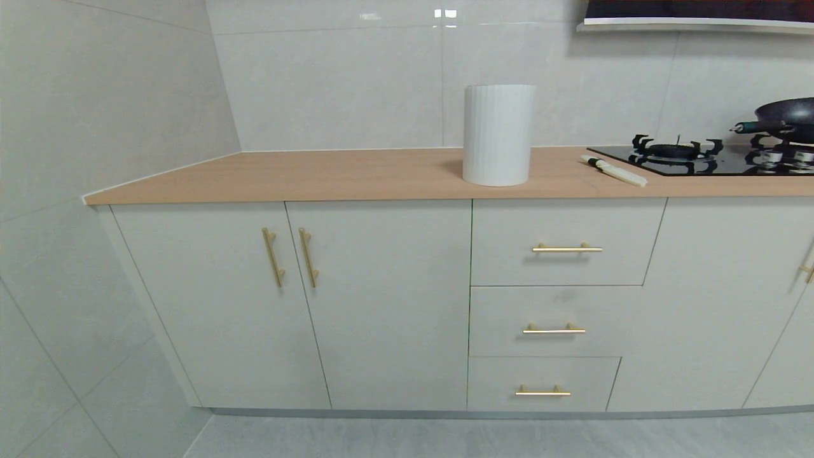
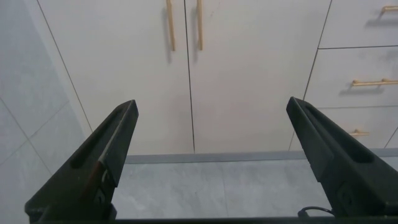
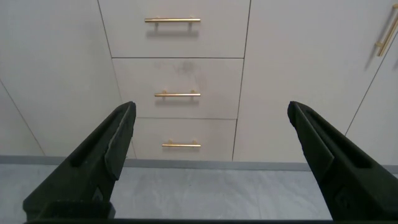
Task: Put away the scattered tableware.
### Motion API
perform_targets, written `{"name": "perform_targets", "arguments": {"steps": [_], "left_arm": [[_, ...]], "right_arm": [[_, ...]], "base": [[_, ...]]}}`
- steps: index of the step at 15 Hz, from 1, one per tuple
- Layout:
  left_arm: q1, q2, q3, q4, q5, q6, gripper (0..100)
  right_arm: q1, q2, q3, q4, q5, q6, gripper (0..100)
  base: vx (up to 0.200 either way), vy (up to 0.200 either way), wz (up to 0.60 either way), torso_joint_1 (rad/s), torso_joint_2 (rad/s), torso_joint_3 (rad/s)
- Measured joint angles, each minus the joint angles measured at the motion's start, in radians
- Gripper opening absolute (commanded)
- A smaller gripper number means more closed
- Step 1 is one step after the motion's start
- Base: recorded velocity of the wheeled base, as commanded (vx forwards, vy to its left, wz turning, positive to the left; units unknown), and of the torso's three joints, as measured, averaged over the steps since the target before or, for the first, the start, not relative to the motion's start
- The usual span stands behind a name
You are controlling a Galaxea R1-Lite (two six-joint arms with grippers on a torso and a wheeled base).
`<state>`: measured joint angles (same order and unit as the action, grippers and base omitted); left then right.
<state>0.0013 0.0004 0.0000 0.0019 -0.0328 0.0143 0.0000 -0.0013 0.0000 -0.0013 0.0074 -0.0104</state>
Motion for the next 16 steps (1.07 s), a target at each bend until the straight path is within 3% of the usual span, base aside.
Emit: {"name": "perform_targets", "arguments": {"steps": [16], "left_arm": [[0.0, 0.0, 0.0, 0.0, 0.001, -0.005, 100]], "right_arm": [[0.0, 0.0, 0.0, 0.001, -0.001, 0.0, 100]], "base": [[0.2, 0.0, 0.0, 0.003, 0.0, 0.002]]}}
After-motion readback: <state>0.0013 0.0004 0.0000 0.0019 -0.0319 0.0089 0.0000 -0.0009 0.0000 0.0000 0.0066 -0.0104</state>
